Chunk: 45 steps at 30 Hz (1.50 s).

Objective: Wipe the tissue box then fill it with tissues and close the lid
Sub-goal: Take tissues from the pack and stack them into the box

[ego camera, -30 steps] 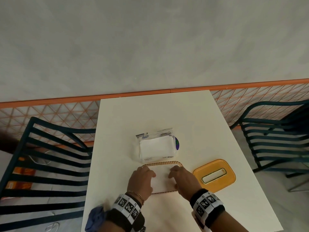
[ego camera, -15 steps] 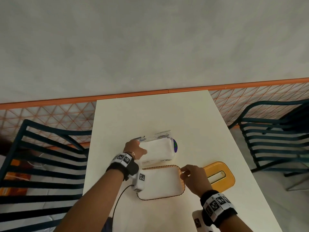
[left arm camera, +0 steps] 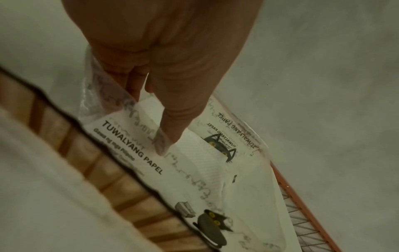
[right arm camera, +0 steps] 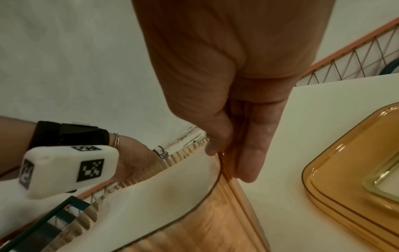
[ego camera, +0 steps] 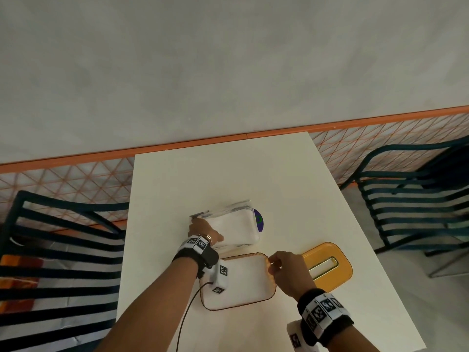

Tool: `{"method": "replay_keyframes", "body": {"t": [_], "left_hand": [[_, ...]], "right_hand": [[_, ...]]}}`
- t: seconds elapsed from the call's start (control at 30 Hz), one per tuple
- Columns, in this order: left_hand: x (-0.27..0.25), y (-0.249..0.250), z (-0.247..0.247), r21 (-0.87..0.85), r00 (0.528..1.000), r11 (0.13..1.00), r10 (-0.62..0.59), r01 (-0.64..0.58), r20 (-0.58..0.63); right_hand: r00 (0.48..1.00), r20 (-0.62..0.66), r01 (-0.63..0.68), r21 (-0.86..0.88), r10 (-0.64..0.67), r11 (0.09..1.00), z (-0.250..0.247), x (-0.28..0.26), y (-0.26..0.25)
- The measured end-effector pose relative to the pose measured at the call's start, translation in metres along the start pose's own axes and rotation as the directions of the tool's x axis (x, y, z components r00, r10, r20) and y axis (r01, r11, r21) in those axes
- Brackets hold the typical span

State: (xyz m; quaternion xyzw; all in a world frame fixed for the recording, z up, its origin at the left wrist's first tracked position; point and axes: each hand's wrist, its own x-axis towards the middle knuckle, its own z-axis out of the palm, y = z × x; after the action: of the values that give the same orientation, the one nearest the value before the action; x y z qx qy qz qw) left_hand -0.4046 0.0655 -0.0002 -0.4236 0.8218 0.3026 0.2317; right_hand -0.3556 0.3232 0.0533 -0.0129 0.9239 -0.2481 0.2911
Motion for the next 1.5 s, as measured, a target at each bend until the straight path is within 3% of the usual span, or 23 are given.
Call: {"method": "replay_keyframes", "body": {"t": [0.17,0.47,0.6,0.87,1.2,1.5], "left_hand": [[0.003,0.003,0.004,-0.012,1.0,1.0,-0.017,0.016,-0.014],[-0.002,0.005,0.006,0.15,1.0,0.989,-0.008,0.006,0.011],[-0.01,0.007,0.007,0.12,0.996,0.99,-0.069,0.075,-0.052],[-0.009,0.005,0.011,-0.037,0.998,0.998,-0.055,0.054,-0.042],[-0.002,0.0,0.009,0.125,0.999,0.991,-0.041,0.042,-0.008],[-0.004,-0.001,0.015,0.11,0.999,0.994,-0.011,0.016,-0.046]], "right_hand": [[1.0,0.001,0.001,0.013,-0.001,1.0,0.0,-0.001,-0.001],[1.0,-0.009,-0.009,0.014,0.009,1.0,0.002,-0.003,-0.003],[1.0,-0.03,-0.001,0.007,0.001,1.0,0.003,-0.005,-0.003],[1.0,-0.018,0.009,0.004,-0.009,1.0,0.002,-0.008,-0.005],[1.0,-0.026,0.014,0.003,-0.014,1.0,0.001,-0.011,-0.006],[0.999,-0.03,0.018,0.004,-0.018,1.0,0.002,-0.012,-0.004]]}}
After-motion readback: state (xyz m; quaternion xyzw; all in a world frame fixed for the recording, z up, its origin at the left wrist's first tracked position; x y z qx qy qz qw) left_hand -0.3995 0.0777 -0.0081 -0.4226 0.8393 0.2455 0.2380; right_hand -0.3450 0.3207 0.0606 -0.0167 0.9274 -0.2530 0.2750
